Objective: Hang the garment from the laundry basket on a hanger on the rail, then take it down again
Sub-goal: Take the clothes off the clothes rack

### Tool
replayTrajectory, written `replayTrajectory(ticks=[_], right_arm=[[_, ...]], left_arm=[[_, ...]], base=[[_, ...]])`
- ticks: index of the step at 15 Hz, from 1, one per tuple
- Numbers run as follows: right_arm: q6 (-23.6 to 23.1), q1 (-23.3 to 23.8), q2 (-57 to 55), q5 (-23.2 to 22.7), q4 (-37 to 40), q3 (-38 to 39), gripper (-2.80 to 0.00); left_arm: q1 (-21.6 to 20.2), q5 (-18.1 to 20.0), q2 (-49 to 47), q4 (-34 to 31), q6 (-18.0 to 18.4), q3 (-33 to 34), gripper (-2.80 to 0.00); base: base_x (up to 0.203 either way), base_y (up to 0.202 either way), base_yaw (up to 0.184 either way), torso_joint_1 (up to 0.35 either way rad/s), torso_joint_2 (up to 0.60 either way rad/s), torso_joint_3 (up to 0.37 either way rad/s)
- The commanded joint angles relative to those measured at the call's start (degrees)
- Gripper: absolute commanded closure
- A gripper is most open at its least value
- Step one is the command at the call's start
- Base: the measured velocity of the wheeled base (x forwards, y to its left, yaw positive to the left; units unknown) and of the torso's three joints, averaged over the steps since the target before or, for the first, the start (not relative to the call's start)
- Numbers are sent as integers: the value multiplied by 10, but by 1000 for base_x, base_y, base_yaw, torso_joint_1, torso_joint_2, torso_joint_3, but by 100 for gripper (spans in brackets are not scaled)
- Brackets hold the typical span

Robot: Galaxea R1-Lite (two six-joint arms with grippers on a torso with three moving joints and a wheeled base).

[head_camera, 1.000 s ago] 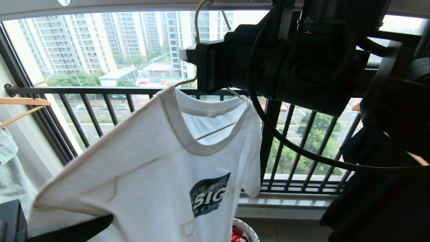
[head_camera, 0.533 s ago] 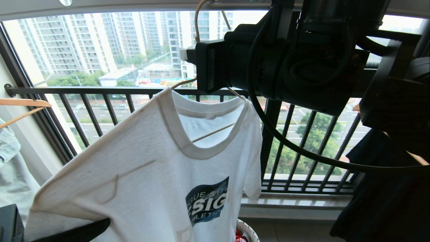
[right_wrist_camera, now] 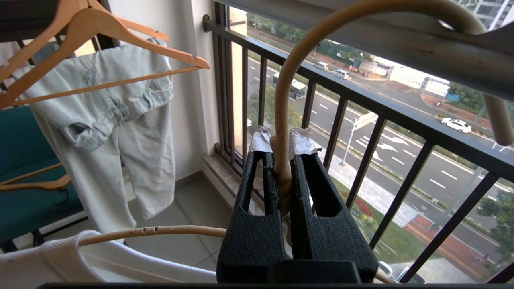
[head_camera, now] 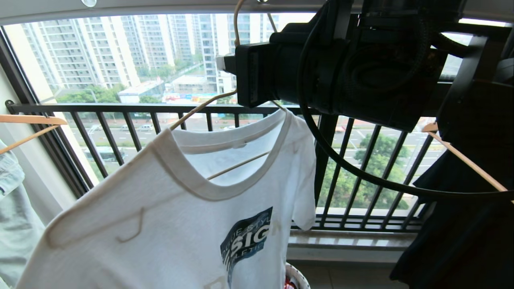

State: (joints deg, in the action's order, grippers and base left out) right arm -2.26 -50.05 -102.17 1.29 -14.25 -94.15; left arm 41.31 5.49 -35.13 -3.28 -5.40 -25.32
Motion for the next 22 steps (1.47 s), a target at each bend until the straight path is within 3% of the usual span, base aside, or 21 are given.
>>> replayTrajectory(ticks=[1,11,12,16,18,20,22], right_arm=[[0,1,5,0,-1,-2,0],[-2,1,7,0,3,-1,0],[-2,1,7,0,3,-1,0],[-15,0,13,0,14,4,0],[-26,0,17,-1,14,12,0],[-26,0,18,0,15,13,0],[-27,1,15,0,16,16,0]], left_arm=[[0,0,31,-11,-5,1,0],[0,-1,-7,-7,-6,-37,0],[-1,-1,-7,-8,-6,-40,-280],[-1,-1,5,-13,-6,-44,-280],[-3,-22,39,-15,-6,-51,-280],[-34,-55,79,-65,-12,-100,-280],[-54,-55,91,-95,-41,-123,-280]], base=[[0,0,0,0,0,0],[0,0,0,0,0,0],[0,0,0,0,0,0],[0,0,0,0,0,0],[0,0,0,0,0,0],[0,0,0,0,0,0],[0,0,0,0,0,0]])
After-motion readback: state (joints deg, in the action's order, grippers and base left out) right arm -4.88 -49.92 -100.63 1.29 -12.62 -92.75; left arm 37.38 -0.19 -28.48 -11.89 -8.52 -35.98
